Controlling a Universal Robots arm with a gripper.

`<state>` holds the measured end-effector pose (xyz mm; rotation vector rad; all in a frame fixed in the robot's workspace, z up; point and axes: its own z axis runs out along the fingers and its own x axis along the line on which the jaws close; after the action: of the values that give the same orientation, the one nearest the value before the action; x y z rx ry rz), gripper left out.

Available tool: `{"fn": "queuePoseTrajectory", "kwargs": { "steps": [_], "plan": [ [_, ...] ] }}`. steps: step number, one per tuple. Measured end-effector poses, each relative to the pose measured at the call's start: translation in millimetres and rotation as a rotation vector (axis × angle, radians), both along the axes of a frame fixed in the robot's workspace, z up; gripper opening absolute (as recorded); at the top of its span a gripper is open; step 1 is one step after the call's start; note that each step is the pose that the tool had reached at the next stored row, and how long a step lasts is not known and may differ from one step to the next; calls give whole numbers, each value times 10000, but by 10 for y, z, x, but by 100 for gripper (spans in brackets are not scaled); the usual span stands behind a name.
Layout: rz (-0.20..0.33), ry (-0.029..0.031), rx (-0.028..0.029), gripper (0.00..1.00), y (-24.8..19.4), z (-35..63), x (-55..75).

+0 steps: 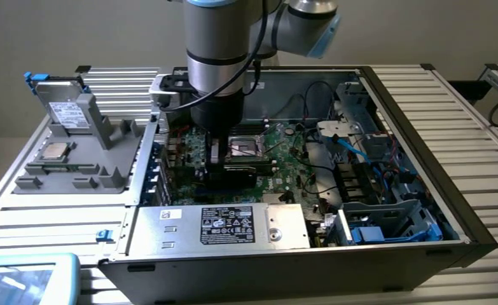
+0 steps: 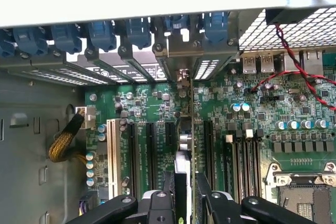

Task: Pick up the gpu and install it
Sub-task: 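Insert the gpu into the slot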

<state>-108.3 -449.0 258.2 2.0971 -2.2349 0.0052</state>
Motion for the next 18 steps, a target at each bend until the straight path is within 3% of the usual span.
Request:
{"fn": "queuePoseTrajectory", "kwargs": {
  "steps": [8, 10, 11, 18],
  "plan": [
    [-4, 39, -8, 27, 0, 29, 48],
    [-4, 127, -15, 27, -1, 23, 86],
    [-3, 137, -13, 27, -1, 22, 87],
    [-2, 129, 1, 27, 1, 23, 47]
  ]
}}
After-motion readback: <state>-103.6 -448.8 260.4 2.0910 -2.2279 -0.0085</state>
